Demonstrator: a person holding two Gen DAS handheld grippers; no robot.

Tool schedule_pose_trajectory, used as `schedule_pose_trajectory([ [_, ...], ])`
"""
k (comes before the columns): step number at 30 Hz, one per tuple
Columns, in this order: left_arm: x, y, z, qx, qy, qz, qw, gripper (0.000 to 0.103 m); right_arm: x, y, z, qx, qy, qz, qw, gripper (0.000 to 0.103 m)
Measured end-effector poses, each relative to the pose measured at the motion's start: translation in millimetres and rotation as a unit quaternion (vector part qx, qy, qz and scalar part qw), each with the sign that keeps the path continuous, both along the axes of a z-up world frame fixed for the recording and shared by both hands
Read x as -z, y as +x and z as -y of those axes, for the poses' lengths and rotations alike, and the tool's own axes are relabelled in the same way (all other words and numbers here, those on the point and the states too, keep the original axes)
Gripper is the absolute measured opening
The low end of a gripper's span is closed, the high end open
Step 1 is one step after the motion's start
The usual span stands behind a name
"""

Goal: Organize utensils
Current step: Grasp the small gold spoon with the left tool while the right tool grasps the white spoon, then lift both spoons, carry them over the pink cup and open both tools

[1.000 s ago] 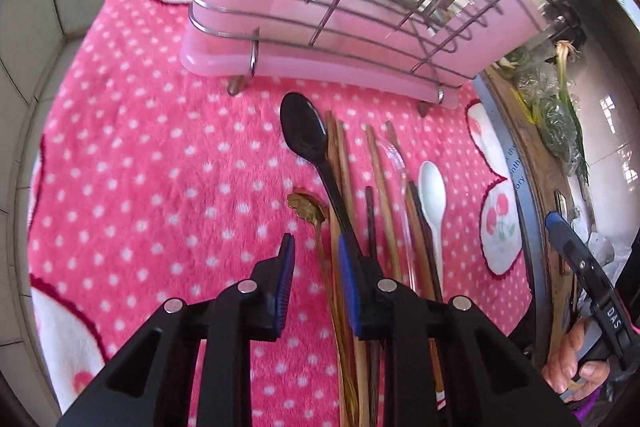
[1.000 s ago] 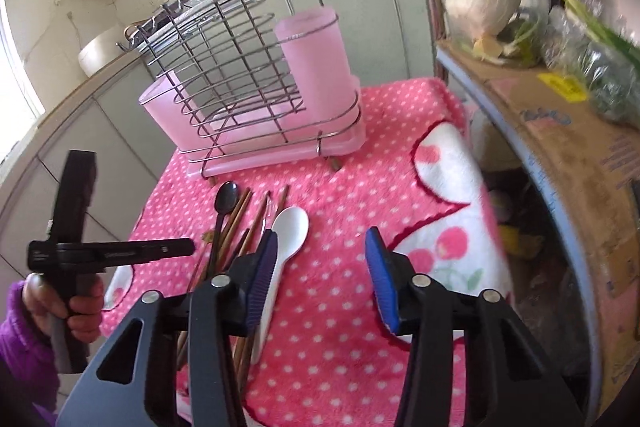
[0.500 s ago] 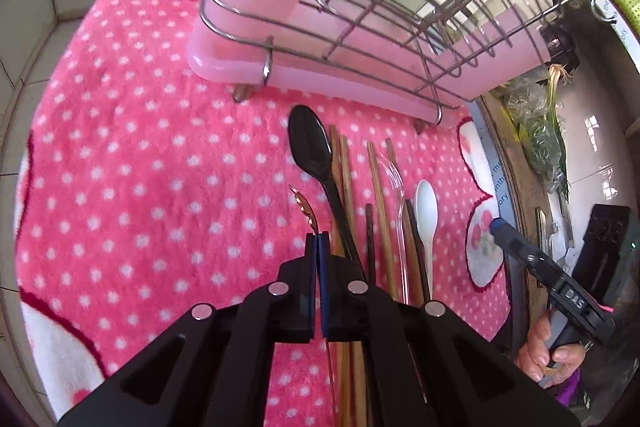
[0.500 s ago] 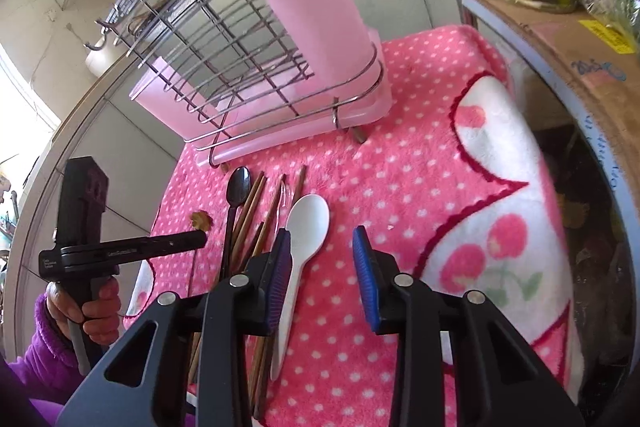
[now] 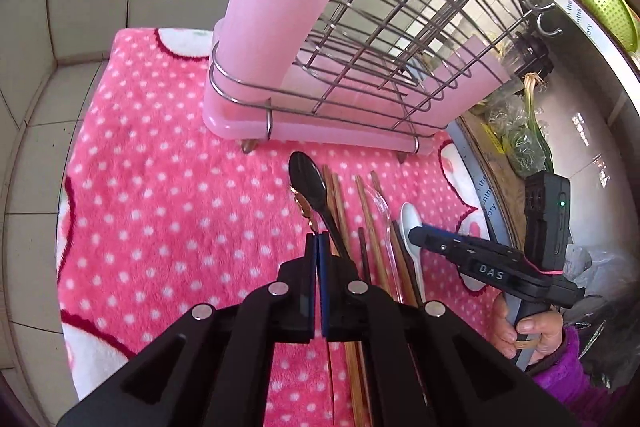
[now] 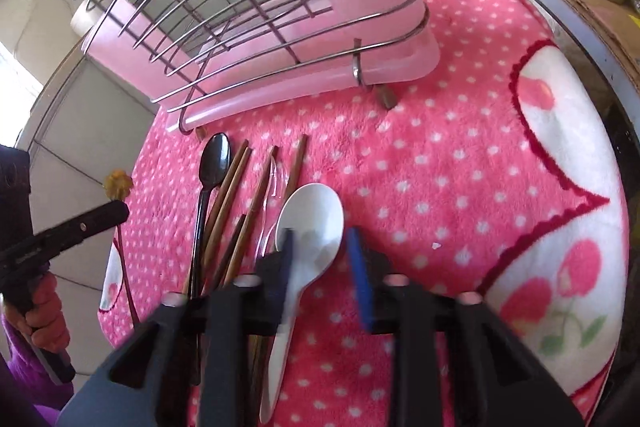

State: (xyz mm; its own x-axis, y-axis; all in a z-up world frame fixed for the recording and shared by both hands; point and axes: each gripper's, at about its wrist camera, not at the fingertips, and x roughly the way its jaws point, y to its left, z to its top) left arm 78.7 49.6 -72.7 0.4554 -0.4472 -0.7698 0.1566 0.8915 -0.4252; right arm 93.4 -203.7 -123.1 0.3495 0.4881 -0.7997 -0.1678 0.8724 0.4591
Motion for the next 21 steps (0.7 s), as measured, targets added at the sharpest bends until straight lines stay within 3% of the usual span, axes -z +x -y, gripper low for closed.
schedule_pose_trajectory([
  [5, -10, -8, -1, -0.003, 0.01, 0.024, 0.9997, 0.001, -12, -12, 10, 0.021, 0.019, 0.02, 0.999, 0.003],
  [11, -35, -20, -6, -0.012, 0.014, 0.067, 0.9975, 0.001, -54, -35, 26, 0.048, 0.014, 0.091, 0.995, 0.002],
  [21, -80, -40, -9, -0.037, 0.02, 0.138, 0.9895, 0.001, -123, -61, 38, 0.083, 0.02, 0.224, 0.971, 0.002],
])
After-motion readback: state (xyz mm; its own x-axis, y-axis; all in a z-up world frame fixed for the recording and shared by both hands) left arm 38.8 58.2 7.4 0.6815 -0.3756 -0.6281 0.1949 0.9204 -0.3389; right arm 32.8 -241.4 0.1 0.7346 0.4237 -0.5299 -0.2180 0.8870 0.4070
